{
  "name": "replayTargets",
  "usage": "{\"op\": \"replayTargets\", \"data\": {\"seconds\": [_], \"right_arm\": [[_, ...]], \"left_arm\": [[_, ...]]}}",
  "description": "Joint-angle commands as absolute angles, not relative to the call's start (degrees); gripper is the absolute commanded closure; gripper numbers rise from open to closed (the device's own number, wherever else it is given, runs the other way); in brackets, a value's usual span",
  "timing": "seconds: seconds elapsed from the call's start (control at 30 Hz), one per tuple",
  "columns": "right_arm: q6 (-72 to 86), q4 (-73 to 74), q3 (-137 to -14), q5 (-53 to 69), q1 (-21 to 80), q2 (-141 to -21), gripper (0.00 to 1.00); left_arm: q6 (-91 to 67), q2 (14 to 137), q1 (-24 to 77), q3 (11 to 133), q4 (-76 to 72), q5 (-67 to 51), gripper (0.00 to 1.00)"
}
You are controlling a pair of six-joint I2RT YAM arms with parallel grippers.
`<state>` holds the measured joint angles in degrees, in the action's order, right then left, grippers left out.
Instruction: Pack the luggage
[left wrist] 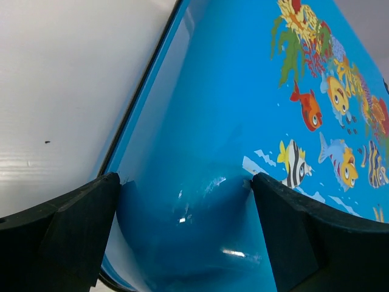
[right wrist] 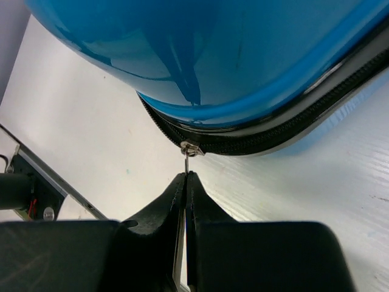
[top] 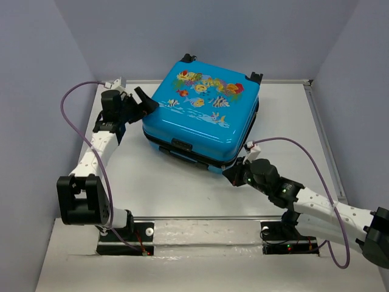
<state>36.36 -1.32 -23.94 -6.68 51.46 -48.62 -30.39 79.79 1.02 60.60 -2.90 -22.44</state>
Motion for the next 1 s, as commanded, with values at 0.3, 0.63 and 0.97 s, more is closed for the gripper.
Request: {"op": "replayTargets", "data": {"seconds": [0.3,0.63,0.97], "right_arm": [[33.22,-8.34,-38.3,-13.44,65.21,-66.34,0.93],[28.13,-15.72,-55.7,-20.65,69.96,-90.77,0.93],[29.17,-11.8,-62.58,-8.81,70.66,-94.52,0.46]], "left_arm": [[-41.47,79.28,20.56,46.6,-23.02,-28.04,0.01],[-41.58,66.54,25.05,41.31,-20.93,-26.45,0.01],[-36.22,58.36,24.26,42.89,-7.93,-19.09,0.01]]}}
